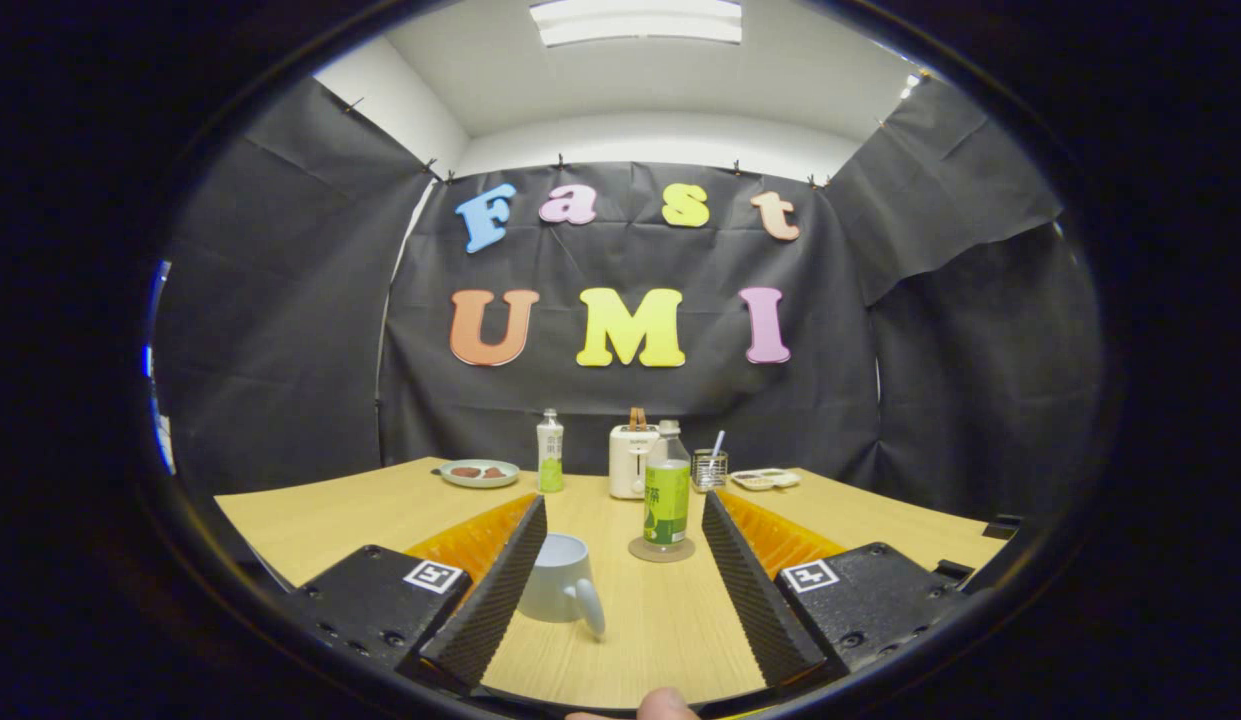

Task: Take the bottle from table, then pour the juice into the cup, finally place the bottle on the coaster

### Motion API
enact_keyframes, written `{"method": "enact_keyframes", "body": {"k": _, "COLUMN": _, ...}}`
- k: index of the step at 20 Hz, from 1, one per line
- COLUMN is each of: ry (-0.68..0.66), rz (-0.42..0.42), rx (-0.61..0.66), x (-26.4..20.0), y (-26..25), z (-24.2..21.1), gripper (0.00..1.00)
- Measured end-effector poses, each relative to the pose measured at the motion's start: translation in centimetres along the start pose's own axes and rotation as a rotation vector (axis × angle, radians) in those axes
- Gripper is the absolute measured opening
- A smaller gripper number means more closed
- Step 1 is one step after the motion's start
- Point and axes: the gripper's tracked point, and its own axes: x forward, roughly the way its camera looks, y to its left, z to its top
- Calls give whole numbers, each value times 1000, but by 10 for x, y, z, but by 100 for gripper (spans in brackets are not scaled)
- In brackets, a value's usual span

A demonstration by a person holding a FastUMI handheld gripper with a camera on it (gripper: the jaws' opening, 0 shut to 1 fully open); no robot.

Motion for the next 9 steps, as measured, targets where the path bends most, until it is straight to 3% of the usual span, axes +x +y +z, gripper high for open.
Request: {"method": "enact_keyframes", "body": {"k": 9, "ry": 21, "rz": 0, "rx": -2, "x": 7, "y": 3, "z": -7, "gripper": 100}}
